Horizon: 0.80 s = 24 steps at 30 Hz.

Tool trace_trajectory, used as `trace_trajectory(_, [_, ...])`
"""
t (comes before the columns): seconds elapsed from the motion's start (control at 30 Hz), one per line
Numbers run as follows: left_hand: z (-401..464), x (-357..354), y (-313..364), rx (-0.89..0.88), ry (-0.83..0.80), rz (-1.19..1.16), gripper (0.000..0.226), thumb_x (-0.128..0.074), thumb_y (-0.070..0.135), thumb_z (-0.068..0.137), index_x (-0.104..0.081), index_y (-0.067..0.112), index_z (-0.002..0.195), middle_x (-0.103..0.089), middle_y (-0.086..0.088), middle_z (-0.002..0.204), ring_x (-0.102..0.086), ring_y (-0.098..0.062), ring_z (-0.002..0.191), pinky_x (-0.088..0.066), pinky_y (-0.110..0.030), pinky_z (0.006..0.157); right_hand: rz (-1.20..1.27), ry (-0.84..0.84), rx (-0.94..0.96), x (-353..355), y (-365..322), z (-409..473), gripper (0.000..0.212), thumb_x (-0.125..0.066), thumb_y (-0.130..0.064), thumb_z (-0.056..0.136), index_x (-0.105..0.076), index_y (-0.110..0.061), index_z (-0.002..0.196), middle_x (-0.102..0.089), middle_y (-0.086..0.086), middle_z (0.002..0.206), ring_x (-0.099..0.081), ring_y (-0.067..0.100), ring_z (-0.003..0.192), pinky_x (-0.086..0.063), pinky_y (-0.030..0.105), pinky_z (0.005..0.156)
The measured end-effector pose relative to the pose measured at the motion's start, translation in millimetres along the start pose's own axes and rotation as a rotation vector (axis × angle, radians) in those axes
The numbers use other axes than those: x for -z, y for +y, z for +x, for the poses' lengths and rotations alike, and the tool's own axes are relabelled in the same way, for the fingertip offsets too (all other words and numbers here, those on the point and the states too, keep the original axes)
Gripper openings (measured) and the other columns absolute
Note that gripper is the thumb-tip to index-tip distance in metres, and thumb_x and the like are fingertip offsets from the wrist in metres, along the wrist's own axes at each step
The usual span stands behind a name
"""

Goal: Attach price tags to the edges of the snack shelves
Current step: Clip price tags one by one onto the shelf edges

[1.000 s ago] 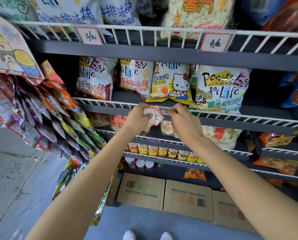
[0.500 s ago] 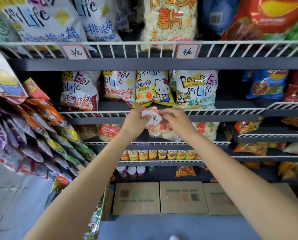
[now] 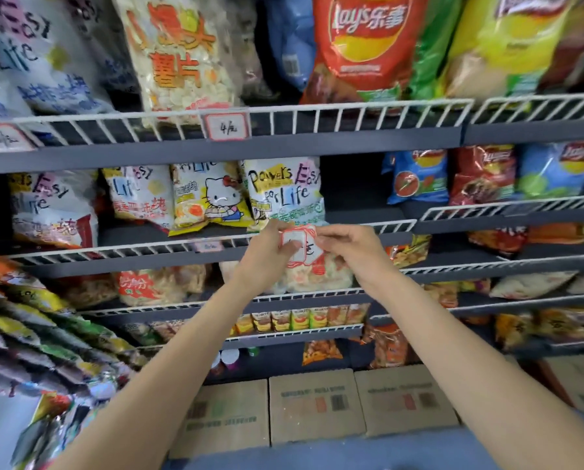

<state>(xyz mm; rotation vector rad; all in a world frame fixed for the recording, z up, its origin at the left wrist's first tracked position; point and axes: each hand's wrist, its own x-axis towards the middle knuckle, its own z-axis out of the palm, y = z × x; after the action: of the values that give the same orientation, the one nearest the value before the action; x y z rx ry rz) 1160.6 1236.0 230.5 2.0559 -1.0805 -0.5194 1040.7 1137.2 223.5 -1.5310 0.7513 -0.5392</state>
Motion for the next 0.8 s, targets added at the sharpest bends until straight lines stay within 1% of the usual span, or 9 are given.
trace_trajectory(0.07, [5,-24,22,-0.003,0.008,0.007,0.028,-0.052,0.018,0.094,-0.049,0.004,0.118,-0.061,-0.016,0.092,-0.057,-0.028,0.081,-0.039,-0.032,0.063,0.004,-0.011,0.006,31,2,4,0.021,-0.062,0.000,0.085,-0.067,-0.001,0.105,-0.067,-0.002,0.082,-0.060,-0.005,0.061,-0.044,0.007,0.055])
trace_trajectory(0.13, [10,-48,44,-0.022,0.015,0.012,0.018,-0.052,0.017,0.094,-0.052,0.006,0.109,-0.059,-0.011,0.083,-0.055,-0.028,0.078,-0.036,-0.032,0.066,-0.012,-0.028,0.018,63,4,9,0.019,-0.062,0.001,0.085,-0.068,-0.001,0.103,-0.066,-0.002,0.078,-0.059,-0.008,0.058,-0.042,0.006,0.053])
trace_trajectory(0.2, [14,-71,66,-0.037,0.040,0.005,0.009,-0.051,0.013,0.094,-0.052,0.010,0.102,-0.051,-0.003,0.073,-0.048,-0.020,0.068,-0.033,-0.028,0.058,-0.017,-0.041,0.032,95,4,12,0.017,-0.063,0.001,0.084,-0.068,-0.002,0.100,-0.066,-0.002,0.075,-0.058,-0.006,0.057,-0.041,0.007,0.052])
trace_trajectory(0.3, [20,-105,97,-0.046,0.089,-0.012,0.012,-0.051,0.009,0.093,-0.055,0.007,0.104,-0.055,-0.002,0.080,-0.048,-0.018,0.066,-0.034,-0.023,0.053,0.009,-0.074,0.040,141,4,12,0.015,-0.064,0.001,0.082,-0.069,-0.005,0.095,-0.067,0.000,0.076,-0.059,-0.002,0.062,-0.042,0.011,0.054])
trace_trajectory(0.4, [22,-137,120,-0.013,0.108,-0.036,0.016,-0.050,0.008,0.092,-0.056,0.005,0.107,-0.057,-0.003,0.089,-0.051,-0.019,0.079,-0.034,-0.026,0.066,0.008,-0.085,0.042,180,5,11,0.014,-0.066,0.003,0.081,-0.070,-0.007,0.091,-0.067,0.001,0.079,-0.062,0.001,0.069,-0.046,0.012,0.064])
trace_trajectory(0.47, [23,-156,137,-0.009,0.103,-0.046,0.016,-0.050,0.009,0.093,-0.055,0.005,0.107,-0.057,-0.004,0.091,-0.052,-0.021,0.083,-0.036,-0.027,0.069,0.005,-0.076,0.036,205,7,9,0.015,-0.067,0.003,0.079,-0.070,-0.008,0.088,-0.067,0.000,0.080,-0.062,0.005,0.073,-0.047,0.015,0.069])
trace_trajectory(0.63, [28,-184,169,-0.019,0.101,-0.039,0.018,-0.055,0.010,0.090,-0.058,0.008,0.107,-0.063,-0.011,0.099,-0.058,-0.025,0.087,-0.041,-0.031,0.074,-0.005,-0.008,0.013,246,6,-1,0.011,-0.070,-0.004,0.079,-0.071,-0.010,0.089,-0.069,-0.001,0.080,-0.062,0.001,0.071,-0.044,0.007,0.058])
trace_trajectory(0.7, [27,-196,182,-0.032,0.084,-0.053,0.019,-0.055,0.012,0.090,-0.059,0.009,0.108,-0.064,-0.011,0.096,-0.059,-0.023,0.080,-0.041,-0.030,0.071,-0.018,0.024,0.022,266,5,-9,0.008,-0.071,-0.009,0.079,-0.071,-0.016,0.084,-0.069,-0.005,0.079,-0.061,-0.005,0.067,-0.042,0.005,0.055])
trace_trajectory(0.8, [24,-217,196,-0.052,0.088,-0.049,0.020,-0.053,0.013,0.092,-0.058,0.008,0.110,-0.056,-0.006,0.087,-0.045,-0.009,0.062,-0.028,-0.024,0.059,-0.054,0.056,0.023,294,10,-22,0.008,-0.070,-0.014,0.082,-0.072,-0.021,0.082,-0.070,-0.010,0.079,-0.059,-0.006,0.066,-0.042,0.010,0.056])
